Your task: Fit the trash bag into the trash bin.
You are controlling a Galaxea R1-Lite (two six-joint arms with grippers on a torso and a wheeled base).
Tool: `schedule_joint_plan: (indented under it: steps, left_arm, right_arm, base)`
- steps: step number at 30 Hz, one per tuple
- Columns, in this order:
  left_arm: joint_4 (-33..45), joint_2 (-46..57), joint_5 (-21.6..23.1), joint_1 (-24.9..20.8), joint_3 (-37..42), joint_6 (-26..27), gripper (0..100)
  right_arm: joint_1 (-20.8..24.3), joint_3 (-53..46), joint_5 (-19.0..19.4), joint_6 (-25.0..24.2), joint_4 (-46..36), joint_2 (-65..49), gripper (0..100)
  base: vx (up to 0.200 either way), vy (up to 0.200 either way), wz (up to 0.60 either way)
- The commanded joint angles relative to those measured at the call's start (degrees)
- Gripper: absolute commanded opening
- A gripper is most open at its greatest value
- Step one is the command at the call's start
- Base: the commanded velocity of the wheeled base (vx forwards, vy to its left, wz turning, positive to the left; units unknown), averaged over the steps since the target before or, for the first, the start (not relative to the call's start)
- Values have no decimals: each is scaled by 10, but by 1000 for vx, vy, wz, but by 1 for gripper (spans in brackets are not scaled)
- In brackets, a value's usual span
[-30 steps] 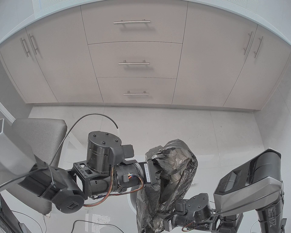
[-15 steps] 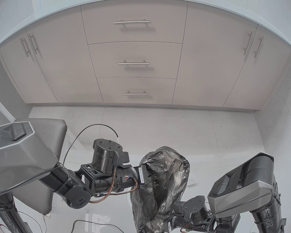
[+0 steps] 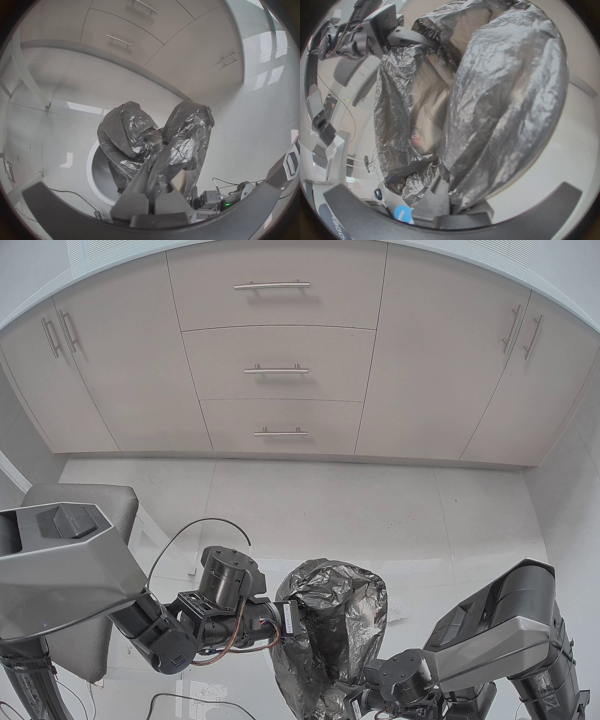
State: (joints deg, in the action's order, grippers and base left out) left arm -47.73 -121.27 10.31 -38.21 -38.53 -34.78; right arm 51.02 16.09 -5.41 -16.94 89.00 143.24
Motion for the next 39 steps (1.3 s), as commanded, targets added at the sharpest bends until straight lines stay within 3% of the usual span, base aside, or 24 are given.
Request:
schedule_joint_plan:
  steps: [1,4,8,16,22,31,39]
  left_arm:
    - [-1,-17,0,8,3,2,0]
    - [-1,-20,-1,9,3,4,0]
    - [-4,-42,-15,19,5,49,0]
    - [-18,-57,-23,38,28,51,0]
    - [-83,-80,-24,46,43,60,0]
    - [-89,-85,-25,48,46,68,0]
    - [-90,-86,-28,49,45,69,0]
  right_arm:
    - [4,1,-11,1,10,14,0]
    - [4,2,-13,0,10,16,0]
    - [-2,7,-43,1,10,23,0]
    - [-2,10,-62,2,10,31,0]
    - [-7,34,-113,2,10,45,0]
    - [-20,70,-186,2,10,59,0]
    - [-22,61,-210,1,10,41,0]
  base:
    - [0,0,0]
    - [0,0,0]
    - [0,0,0]
    - [0,0,0]
    - [0,0,0]
    - [0,0,0]
    - [0,0,0]
